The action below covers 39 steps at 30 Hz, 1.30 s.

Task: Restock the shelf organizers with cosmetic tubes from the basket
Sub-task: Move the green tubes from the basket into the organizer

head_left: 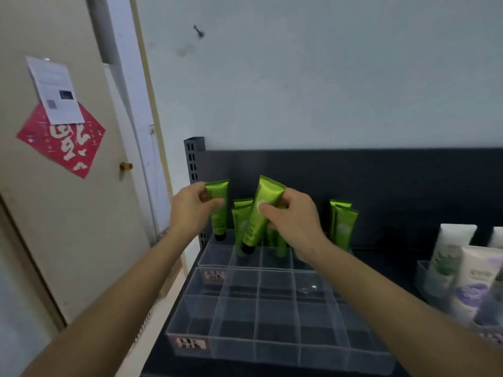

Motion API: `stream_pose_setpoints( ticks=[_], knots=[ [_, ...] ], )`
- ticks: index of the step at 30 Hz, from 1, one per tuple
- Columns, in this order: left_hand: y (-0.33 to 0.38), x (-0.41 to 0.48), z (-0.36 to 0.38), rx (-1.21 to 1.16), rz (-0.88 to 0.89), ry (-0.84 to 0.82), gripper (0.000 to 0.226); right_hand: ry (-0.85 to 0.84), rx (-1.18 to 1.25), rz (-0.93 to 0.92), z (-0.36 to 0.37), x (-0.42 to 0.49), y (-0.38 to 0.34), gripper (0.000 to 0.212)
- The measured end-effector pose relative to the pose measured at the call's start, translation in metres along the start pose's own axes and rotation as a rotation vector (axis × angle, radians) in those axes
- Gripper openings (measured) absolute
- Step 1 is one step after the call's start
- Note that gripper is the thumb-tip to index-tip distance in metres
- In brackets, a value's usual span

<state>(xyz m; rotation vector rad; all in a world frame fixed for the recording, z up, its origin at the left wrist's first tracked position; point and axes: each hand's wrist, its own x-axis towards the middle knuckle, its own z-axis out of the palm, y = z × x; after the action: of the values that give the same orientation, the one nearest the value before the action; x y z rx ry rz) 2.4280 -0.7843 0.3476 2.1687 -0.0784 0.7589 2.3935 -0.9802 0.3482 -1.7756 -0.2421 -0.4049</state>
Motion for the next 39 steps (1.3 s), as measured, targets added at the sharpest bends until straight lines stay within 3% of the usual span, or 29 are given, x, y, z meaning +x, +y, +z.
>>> stream_pose_setpoints(
  ticks=[5, 15, 24, 30, 39],
  knots=[
    [-0.032, 0.023, 0.018, 0.011, -0.004, -0.037, 0.014, -0.027, -0.125, -0.058, 0.037, 0.027, -0.011, 0.019],
    [-0.086, 0.034, 0.039, 0.004, -0.094, -0.193, 0.01, -0.195, -0.41, -0.148, 0.075, 0.061, -0.014, 0.018],
    [-0.1, 0.024, 0.02, -0.098, -0.157, -0.167, 0.028, -0.285, -0.615, -0.282, 0.09, 0.075, -0.01, 0.014],
    [-0.11, 0.014, 0.006, -0.077, -0.202, -0.104, 0.031, -0.382, -0.776, -0.207, 0.104, 0.075, 0.002, 0.012],
    [-0.097, 0.002, -0.004, -0.045, -0.135, -0.072, 0.03, -0.423, -0.902, -0.178, 0.103, 0.071, 0.01, 0.012]
  ],
)
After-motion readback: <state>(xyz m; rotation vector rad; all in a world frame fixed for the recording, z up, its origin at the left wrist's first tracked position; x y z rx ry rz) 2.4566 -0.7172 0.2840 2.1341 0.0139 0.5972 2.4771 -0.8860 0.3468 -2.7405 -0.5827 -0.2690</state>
